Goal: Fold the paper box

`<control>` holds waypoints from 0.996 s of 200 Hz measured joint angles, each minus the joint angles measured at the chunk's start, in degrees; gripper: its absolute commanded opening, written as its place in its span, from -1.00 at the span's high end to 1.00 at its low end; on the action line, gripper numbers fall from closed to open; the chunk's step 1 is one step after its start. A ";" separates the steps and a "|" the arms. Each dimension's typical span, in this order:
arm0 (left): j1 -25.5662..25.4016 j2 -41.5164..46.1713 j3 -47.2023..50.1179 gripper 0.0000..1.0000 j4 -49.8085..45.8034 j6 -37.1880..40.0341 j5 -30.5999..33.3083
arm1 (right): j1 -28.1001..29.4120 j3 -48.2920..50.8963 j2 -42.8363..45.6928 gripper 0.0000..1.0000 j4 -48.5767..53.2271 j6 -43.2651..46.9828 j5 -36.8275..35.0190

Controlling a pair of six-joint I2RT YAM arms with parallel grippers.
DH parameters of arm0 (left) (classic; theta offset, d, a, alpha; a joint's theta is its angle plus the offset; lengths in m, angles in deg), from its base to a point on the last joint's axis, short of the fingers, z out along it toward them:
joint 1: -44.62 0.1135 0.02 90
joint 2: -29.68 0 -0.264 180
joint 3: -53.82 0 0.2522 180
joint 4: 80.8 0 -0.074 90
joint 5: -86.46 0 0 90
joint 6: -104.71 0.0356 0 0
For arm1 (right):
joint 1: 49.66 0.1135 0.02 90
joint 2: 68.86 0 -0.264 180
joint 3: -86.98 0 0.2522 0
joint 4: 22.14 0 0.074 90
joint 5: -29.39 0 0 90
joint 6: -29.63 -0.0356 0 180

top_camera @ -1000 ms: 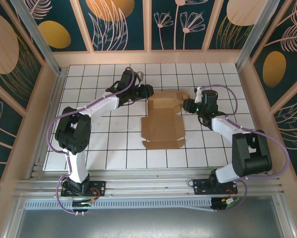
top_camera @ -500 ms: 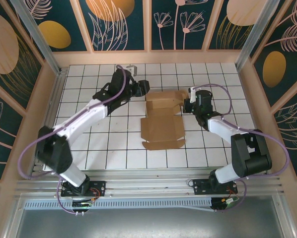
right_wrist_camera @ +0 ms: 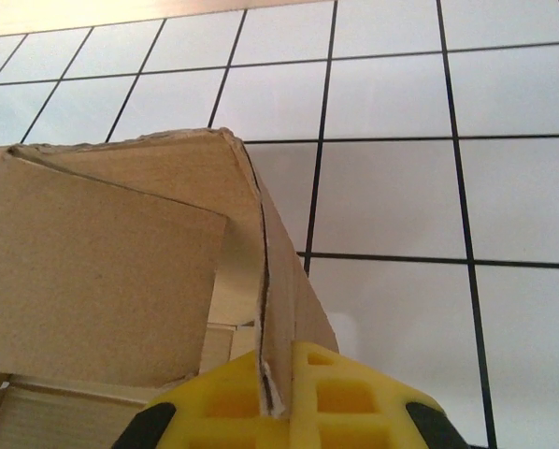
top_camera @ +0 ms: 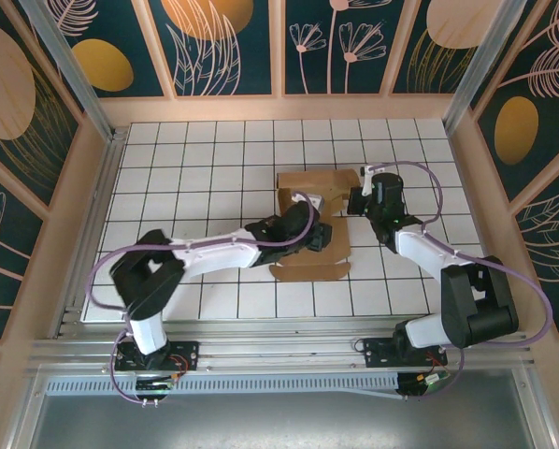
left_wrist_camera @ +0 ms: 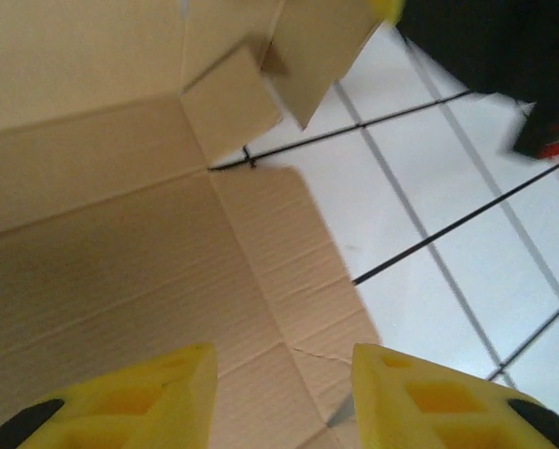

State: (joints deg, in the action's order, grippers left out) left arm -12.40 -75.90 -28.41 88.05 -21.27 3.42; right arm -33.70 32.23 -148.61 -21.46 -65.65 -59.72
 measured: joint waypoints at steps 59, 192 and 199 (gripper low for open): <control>0.00 -11.69 -10.97 0.69 -1.14 -0.44 2.91 | 0.00 1.60 1.62 0.91 0.07 -4.13 0.04; 0.42 -22.77 -17.49 0.77 -2.69 -1.64 -4.46 | 0.15 -1.16 1.05 0.89 8.59 -17.51 0.35; 0.61 -22.77 -17.49 0.77 -2.56 -1.81 -4.72 | 0.20 -2.29 0.72 0.89 9.97 -18.53 0.39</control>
State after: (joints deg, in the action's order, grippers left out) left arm -11.78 -98.67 -45.89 85.50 -23.09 -1.30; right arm -33.50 29.94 -147.89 -11.50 -84.18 -59.33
